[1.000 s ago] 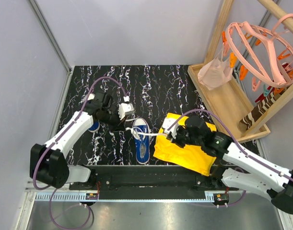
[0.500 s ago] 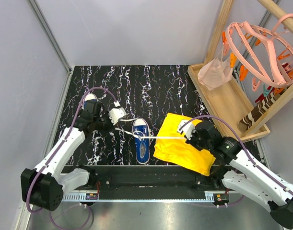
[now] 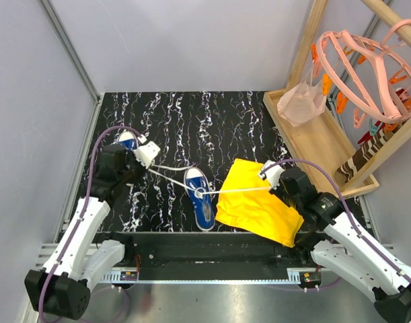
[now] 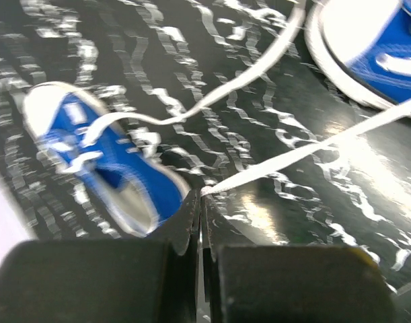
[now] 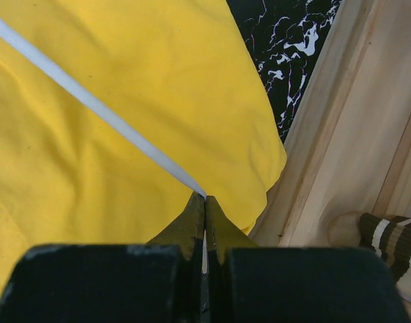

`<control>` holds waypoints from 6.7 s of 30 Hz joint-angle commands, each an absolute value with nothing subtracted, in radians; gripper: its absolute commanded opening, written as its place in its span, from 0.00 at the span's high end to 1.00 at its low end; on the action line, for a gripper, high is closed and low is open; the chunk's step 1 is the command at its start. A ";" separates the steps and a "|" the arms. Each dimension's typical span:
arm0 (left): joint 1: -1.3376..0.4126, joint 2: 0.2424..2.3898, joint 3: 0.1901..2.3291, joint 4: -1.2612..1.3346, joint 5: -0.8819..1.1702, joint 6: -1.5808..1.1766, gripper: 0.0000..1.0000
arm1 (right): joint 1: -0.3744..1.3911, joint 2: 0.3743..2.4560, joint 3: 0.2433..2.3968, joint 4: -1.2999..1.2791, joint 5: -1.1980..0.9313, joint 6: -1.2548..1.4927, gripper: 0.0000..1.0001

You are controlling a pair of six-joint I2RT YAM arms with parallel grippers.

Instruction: Tie the shoes

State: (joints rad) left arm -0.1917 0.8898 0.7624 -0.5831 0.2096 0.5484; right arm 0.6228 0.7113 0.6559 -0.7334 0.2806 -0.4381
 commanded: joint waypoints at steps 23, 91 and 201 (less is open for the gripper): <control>-0.150 0.876 0.941 -0.770 0.470 0.541 1.00 | 0.607 0.961 0.772 -0.692 -0.302 -0.614 1.00; -0.382 1.703 1.091 -0.505 0.703 0.176 1.00 | 1.032 1.789 1.128 -0.161 -0.445 -0.541 1.00; -0.431 0.931 0.443 -0.373 0.543 0.923 0.51 | 0.623 1.328 0.946 -0.600 -0.476 -0.670 0.00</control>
